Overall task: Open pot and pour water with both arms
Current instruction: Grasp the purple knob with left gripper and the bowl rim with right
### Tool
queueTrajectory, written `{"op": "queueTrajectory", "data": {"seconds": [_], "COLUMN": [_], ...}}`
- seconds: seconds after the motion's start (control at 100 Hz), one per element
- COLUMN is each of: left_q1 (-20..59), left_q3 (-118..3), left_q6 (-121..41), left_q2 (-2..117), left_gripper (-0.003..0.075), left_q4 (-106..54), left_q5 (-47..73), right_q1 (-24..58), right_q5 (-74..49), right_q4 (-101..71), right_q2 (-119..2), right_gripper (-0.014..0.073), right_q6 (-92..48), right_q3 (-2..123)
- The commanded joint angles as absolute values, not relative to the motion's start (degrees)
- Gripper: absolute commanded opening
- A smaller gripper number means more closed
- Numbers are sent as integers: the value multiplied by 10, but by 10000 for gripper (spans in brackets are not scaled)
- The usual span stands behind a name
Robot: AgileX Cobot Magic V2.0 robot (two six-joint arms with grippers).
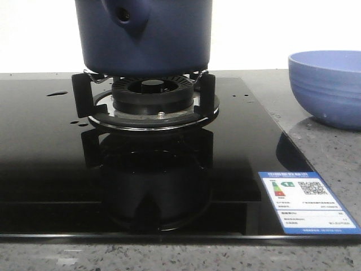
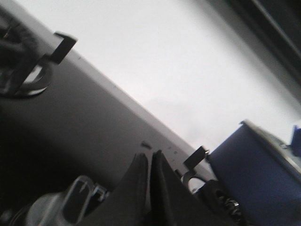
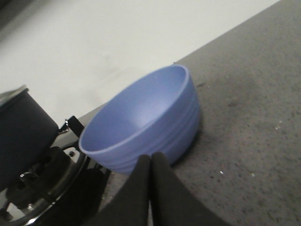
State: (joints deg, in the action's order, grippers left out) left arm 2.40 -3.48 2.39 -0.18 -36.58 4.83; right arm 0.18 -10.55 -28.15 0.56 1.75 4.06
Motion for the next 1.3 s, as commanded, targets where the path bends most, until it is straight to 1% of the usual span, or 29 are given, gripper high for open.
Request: {"op": "queueTrajectory", "data": {"seconds": [0.0,0.1,0.28,0.41,0.52,0.59,0.61,0.63,0.64,0.65,0.66,0.71,0.75,0.78,0.79,0.82,0.84,0.85,0.86,0.9,0.93,1.12,1.29], "left_q1": [24,24,24,27,49,65,69,75,77,80,81,91,98,102,103,105,106,107,107,110,111,117,117], "left_q3": [-103,-177,-299,-354,-377,-389,-392,-395,-395,-397,-398,-405,-407,-411,-411,-414,-417,-418,-419,-423,-427,-449,-478], "left_q6": [-9,-70,-164,-214,-238,-289,-299,-312,-316,-323,-327,-355,-377,-390,-392,-405,-409,-414,-417,-435,-449,-560,-654], "left_q2": [-5,37,147,209,237,252,255,261,263,266,267,278,289,296,299,306,311,313,316,326,333,395,470], "left_gripper": [-19,-19,-19,-18,-15,23,36,65,65,91,91,180,261,316,342,390,419,428,443,465,463,409,410], "left_q4": [-331,-298,-316,-337,-363,-408,-417,-433,-433,-441,-445,-477,-499,-513,-517,-532,-540,-543,-546,-564,-577,-691,-780], "left_q5": [38,121,241,283,280,279,279,279,279,279,279,279,279,279,279,279,281,281,281,283,286,297,335], "right_q1": [-1,-1,-1,0,11,21,25,28,29,31,33,40,45,50,50,52,53,53,53,53,53,53,53], "right_q5": [-97,-156,-238,-300,-320,-322,-322,-322,-322,-323,-323,-326,-326,-326,-326,-327,-327,-326,-326,-326,-324,-324,-324], "right_q4": [-263,-247,-247,-247,-247,-251,-251,-252,-252,-252,-252,-254,-257,-260,-259,-262,-263,-263,-265,-265,-265,-265,-265], "right_q2": [-1,-48,-174,-266,-321,-345,-351,-355,-358,-360,-364,-375,-383,-388,-388,-391,-394,-394,-395,-396,-396,-396,-396], "right_gripper": [-55,-55,-55,-55,-55,-44,-32,-14,0,8,17,98,193,288,307,384,451,451,477,531,542,539,539], "right_q6": [-6,-54,-138,-156,-156,-167,-171,-173,-175,-175,-175,-175,-175,-175,-175,-175,-175,-175,-175,-175,-175,-175,-178], "right_q3": [105,173,289,358,393,408,412,414,417,418,421,429,434,438,438,441,442,442,442,445,446,447,447]}}
